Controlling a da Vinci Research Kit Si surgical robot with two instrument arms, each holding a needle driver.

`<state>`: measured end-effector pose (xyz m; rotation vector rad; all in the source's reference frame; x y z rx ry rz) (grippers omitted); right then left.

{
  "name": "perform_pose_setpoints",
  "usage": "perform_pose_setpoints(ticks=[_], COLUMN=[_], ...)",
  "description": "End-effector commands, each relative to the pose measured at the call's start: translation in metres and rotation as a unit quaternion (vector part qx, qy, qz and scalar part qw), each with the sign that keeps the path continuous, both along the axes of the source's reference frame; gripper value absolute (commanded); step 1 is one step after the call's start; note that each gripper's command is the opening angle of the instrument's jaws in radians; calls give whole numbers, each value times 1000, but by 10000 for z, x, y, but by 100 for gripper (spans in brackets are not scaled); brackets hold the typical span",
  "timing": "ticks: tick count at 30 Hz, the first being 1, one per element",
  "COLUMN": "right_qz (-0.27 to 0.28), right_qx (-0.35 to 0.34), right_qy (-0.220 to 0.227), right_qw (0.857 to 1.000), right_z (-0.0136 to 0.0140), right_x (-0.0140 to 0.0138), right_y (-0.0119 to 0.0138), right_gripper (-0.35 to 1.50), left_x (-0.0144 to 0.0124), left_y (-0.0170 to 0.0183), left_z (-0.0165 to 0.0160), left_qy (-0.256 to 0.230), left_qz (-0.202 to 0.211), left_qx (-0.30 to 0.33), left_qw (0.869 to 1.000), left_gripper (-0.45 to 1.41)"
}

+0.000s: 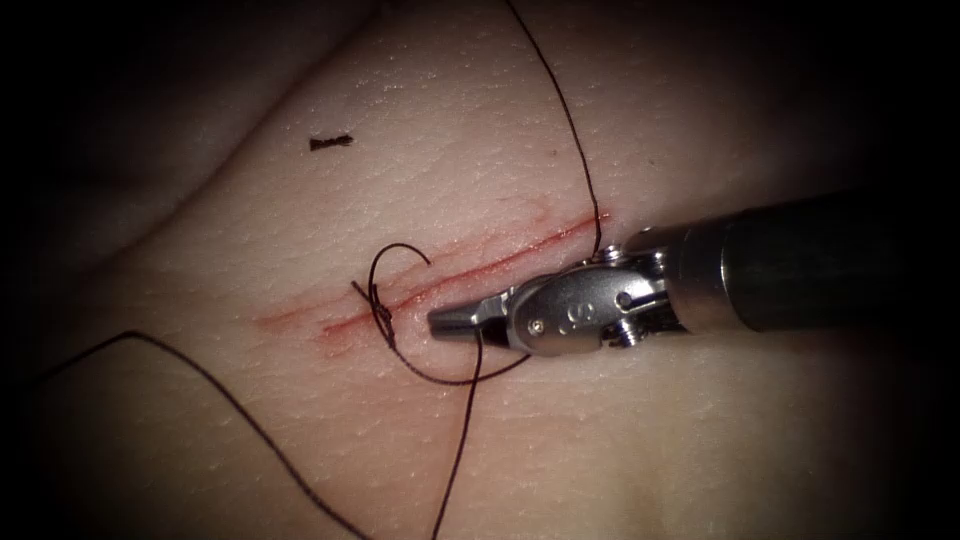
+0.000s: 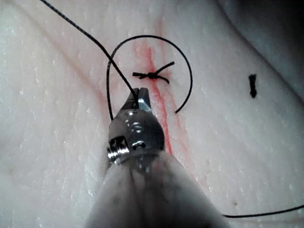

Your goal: Wound Closure

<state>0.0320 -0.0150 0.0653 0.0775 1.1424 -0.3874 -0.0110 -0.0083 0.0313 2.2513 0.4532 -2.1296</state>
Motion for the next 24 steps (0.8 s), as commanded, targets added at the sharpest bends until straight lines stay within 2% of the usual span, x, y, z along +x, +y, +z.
perform_pose_setpoints(ticks=[1, 7, 12, 19, 21, 22, 23, 24], right_qz=[-1, 10, 15, 10, 6, 3, 3, 0], right_qx=[0, -8, -4, -6, -8, -10, -10, -12], right_qy=[0, -6, 3, 8, 13, 16, 16, 18], right_qw=[1000, 1000, 1000, 1000, 1000, 1000, 1000, 1000], right_z=[3, -5, -31, -90, -110, -128, -128, -143], right_x=[2, -17, -32, -46, -51, -54, -54, -56], right_y=[-5, -6, -12, -36, -48, -61, -61, -74], right_gripper=[-35, -35, -35, -35, -35, -35, -35, -35], left_x=[-5, -6, -6, -8, -8, -8, -8, -9], left_y=[-8, -7, -7, -7, -8, -7, -7, -7], left_z=[4, 3, 3, 4, 4, 5, 5, 5], left_qy=[0, 0, 0, 0, 0, 0, 0, 0], left_qz=[1, 0, 0, 0, 0, 0, 0, 0], left_qx=[2, 2, 2, 2, 2, 2, 2, 2], left_qw=[1000, 1000, 1000, 1000, 1000, 1000, 1000, 1000], left_gripper=[-45, -45, -45, -45, -45, -45, -45, -45])
